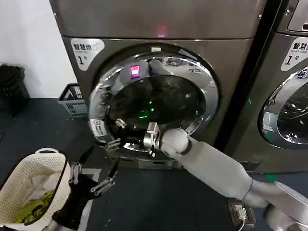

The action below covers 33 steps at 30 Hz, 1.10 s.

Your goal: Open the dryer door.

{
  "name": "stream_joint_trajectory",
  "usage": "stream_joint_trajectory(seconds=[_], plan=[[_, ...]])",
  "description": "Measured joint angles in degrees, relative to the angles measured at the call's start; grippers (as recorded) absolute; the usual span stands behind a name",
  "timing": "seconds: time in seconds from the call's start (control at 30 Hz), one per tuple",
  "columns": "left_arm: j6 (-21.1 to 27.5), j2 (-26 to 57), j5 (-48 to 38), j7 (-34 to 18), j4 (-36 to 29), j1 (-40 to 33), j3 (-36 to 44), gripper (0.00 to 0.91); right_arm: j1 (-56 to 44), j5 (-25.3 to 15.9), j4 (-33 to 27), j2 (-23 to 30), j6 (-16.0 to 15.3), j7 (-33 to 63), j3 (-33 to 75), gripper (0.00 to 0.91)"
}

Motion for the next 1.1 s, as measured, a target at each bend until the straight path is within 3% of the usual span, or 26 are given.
stream_joint_trajectory(seconds=[0.43, 0.57, 0.77, 1.1], plan=[[1.05, 0.37, -2.47, 0.01, -0.09, 0.48, -1.66, 0.907, 0.09, 3.06, 6.76, -6.44, 0.85, -4.79, -2.01, 0.907], [1.61, 0.81, -2.75, 2.5, -0.63, 1.81, -3.62, 0.907, 0.12, 3.54, 8.63, -8.45, 1.09, -6.03, -2.32, 0.907], [1.12, 2.31, -3.76, 6.68, -1.16, 4.75, -9.94, 0.907, 0.16, 4.03, 10.21, -9.81, 1.33, -7.02, -2.93, 0.907], [-5.13, 4.55, -1.26, 14.3, 0.43, 5.51, -25.43, 0.907, -0.06, 4.81, 12.65, -11.87, 1.49, -7.93, -3.82, 0.907]])
